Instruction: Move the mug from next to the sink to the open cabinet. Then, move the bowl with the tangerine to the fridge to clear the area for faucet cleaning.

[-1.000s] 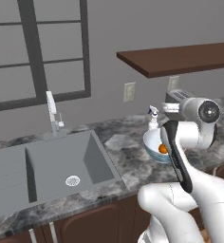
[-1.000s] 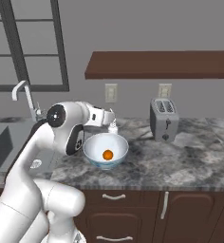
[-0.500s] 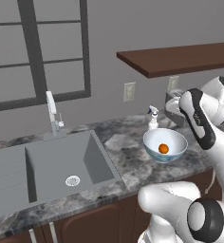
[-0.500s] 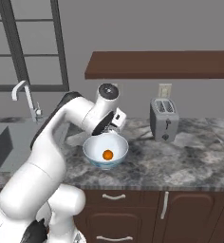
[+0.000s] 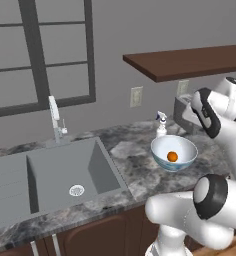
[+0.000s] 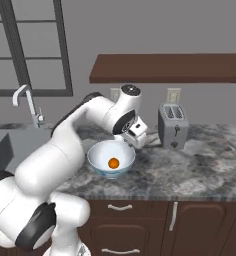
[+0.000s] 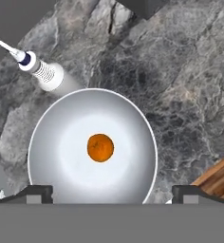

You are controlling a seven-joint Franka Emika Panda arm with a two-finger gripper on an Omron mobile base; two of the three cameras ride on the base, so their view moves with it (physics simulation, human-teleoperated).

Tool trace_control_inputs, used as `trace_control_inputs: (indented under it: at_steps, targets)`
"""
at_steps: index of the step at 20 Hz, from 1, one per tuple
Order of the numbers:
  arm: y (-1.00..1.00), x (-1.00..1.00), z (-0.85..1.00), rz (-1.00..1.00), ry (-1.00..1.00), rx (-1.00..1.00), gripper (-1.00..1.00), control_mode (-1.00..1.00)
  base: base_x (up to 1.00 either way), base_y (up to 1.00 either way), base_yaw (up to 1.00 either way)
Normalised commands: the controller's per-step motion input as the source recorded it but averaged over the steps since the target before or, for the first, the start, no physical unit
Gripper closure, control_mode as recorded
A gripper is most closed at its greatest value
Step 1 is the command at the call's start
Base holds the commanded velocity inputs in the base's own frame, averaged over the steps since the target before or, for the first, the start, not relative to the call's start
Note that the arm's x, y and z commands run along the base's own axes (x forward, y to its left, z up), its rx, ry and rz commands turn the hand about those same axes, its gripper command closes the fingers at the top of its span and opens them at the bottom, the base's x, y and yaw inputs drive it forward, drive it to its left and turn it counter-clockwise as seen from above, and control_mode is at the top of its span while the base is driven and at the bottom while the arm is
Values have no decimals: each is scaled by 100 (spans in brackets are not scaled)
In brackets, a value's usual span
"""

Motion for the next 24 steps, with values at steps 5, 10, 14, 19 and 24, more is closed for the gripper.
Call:
trace_control_inputs:
  at_steps: [5,10,14,19,24]
  targets:
    - [-14,13,-46,-4,3,1,-100,-100,0,0,0]
    - [0,41,-59,-2,10,3,-100,-100,0,0,0]
    - [-11,11,-78,0,13,6,-100,-100,0,0,0]
    - [-28,0,-43,4,8,13,-100,-100,0,0,0]
    - [2,2,-20,4,7,2,-100,-100,0,0,0]
